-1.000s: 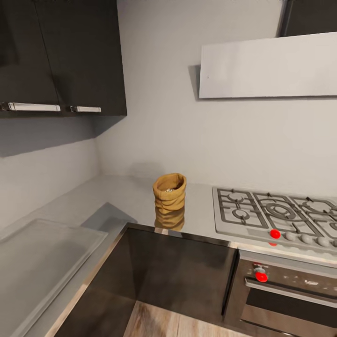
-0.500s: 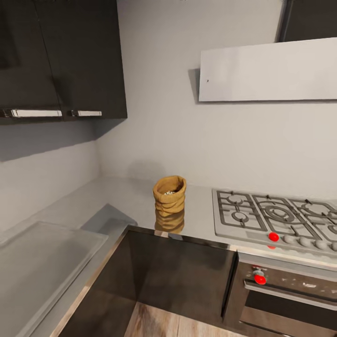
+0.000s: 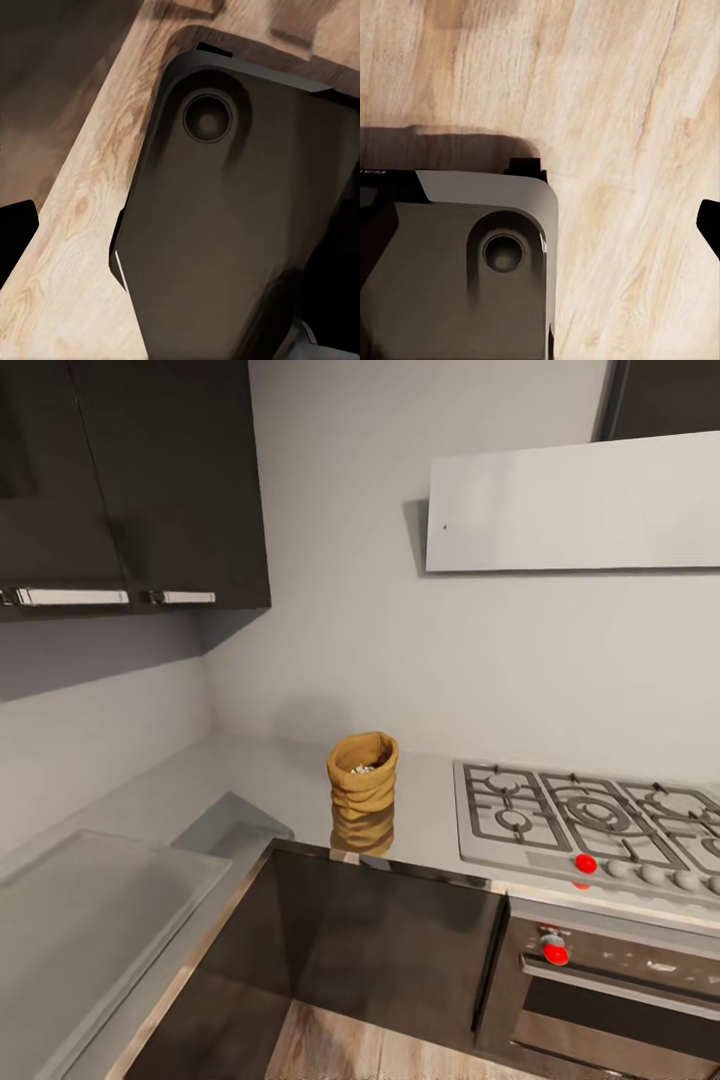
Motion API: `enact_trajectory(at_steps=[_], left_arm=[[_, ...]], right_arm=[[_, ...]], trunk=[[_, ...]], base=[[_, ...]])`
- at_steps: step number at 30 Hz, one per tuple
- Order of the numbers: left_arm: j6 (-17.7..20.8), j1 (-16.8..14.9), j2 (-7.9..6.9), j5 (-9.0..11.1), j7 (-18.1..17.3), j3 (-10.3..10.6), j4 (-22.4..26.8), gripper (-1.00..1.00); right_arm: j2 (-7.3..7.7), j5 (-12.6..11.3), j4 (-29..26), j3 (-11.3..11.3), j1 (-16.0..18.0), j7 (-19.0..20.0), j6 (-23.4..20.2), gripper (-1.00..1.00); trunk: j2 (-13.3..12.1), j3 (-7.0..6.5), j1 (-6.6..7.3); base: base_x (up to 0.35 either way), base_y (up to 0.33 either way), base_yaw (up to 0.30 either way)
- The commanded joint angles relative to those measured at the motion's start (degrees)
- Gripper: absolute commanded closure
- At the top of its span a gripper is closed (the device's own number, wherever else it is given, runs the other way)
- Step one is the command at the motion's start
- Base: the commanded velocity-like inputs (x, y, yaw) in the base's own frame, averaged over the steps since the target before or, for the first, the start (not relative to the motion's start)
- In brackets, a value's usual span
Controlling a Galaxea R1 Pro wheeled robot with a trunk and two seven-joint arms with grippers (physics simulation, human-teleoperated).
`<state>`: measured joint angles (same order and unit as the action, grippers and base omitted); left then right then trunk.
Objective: In the kitchen, take the popcorn bag from the countertop, put it into the microwave, and heat it until the popcorn is cooked so the cooked popcorn ends up inside the bag.
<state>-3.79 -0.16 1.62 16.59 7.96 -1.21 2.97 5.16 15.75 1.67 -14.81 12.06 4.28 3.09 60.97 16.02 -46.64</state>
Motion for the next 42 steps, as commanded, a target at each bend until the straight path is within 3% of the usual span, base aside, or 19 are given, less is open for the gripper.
enact_trajectory(at_steps=[1,3,8,42], left_arm=[[-0.16,-0.02,0.00,0.20,0.13,-0.10,0.02,-1.00],[-0.16,-0.02,-0.09,0.29,0.14,-0.14,0.11,-1.00],[-0.16,-0.02,-2.09,-0.40,0.04,0.37,0.39,-1.00],[-0.16,-0.02,-2.24,-0.41,0.04,0.37,0.37,-1.00]], right_arm=[[0.03,0.49,0.18,-0.49,0.07,0.11,0.33,-1.00],[0.01,0.50,0.18,-0.49,0.07,0.11,0.33,-1.00],[-0.26,0.51,0.18,-0.49,0.08,0.11,0.41,-1.00],[-0.42,0.51,0.18,-0.40,0.07,0.22,0.56,-1.00]], trunk=[[0.05,0.16,0.00],[0.05,0.34,0.00],[0.05,0.81,0.00],[0.05,3.95,0.00]], base=[[0.000,0.000,0.000],[0.000,0.000,0.000],[0.000,0.000,0.000],[0.000,0.000,0.000]])
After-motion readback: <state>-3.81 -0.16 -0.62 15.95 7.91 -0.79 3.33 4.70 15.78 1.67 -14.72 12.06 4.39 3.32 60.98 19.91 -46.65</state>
